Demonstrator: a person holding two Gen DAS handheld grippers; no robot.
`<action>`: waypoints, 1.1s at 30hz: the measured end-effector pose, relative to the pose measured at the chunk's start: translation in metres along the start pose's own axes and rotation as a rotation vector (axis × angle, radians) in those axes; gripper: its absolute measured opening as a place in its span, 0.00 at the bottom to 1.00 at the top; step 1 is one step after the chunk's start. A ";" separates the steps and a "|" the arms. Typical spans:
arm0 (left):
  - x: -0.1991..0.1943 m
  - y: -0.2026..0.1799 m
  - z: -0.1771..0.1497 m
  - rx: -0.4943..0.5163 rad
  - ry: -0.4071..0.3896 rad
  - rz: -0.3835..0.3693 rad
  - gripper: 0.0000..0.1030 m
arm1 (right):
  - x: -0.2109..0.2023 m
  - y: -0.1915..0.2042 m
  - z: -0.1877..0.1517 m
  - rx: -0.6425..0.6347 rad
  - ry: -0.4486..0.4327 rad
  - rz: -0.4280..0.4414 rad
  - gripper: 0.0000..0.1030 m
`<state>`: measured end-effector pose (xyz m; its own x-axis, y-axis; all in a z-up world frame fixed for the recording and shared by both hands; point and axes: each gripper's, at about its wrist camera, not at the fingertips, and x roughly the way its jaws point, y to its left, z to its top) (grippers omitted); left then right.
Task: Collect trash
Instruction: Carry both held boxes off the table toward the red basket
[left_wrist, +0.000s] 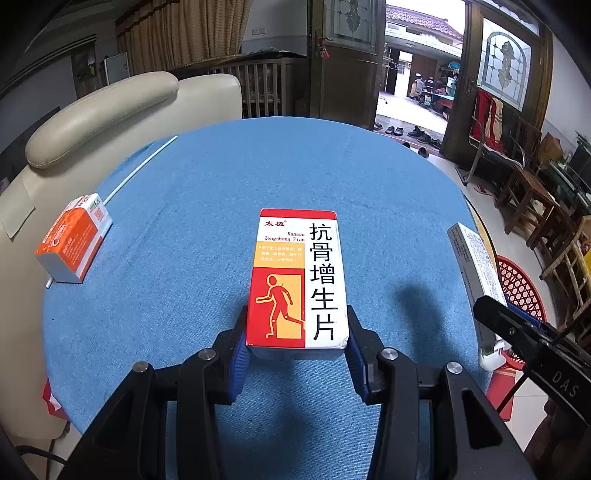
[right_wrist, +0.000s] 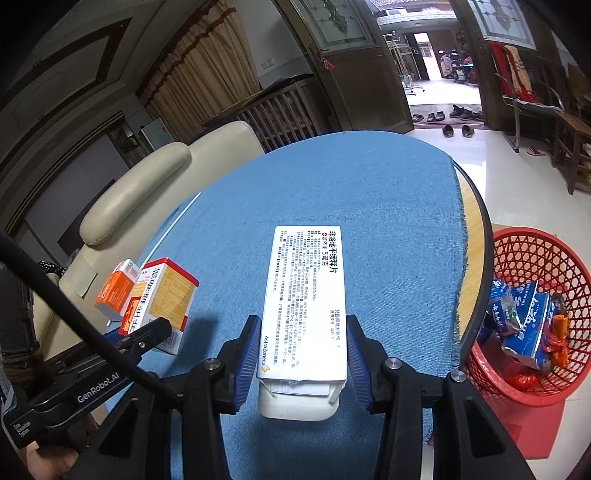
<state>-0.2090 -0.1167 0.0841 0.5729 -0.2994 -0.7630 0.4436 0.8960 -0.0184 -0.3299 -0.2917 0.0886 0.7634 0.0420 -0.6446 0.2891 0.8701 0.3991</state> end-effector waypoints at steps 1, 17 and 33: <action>0.000 -0.001 0.000 0.003 0.000 0.001 0.46 | 0.001 -0.001 0.001 0.001 -0.003 -0.001 0.46; 0.031 -0.019 0.011 0.059 0.057 -0.024 0.46 | -0.004 -0.018 0.000 0.029 -0.003 -0.020 0.46; 0.058 -0.033 0.017 0.092 0.113 -0.062 0.46 | 0.017 -0.032 0.011 0.062 0.034 -0.045 0.46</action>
<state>-0.1786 -0.1688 0.0510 0.4639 -0.3095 -0.8301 0.5400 0.8416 -0.0120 -0.3200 -0.3246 0.0725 0.7293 0.0212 -0.6839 0.3583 0.8397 0.4081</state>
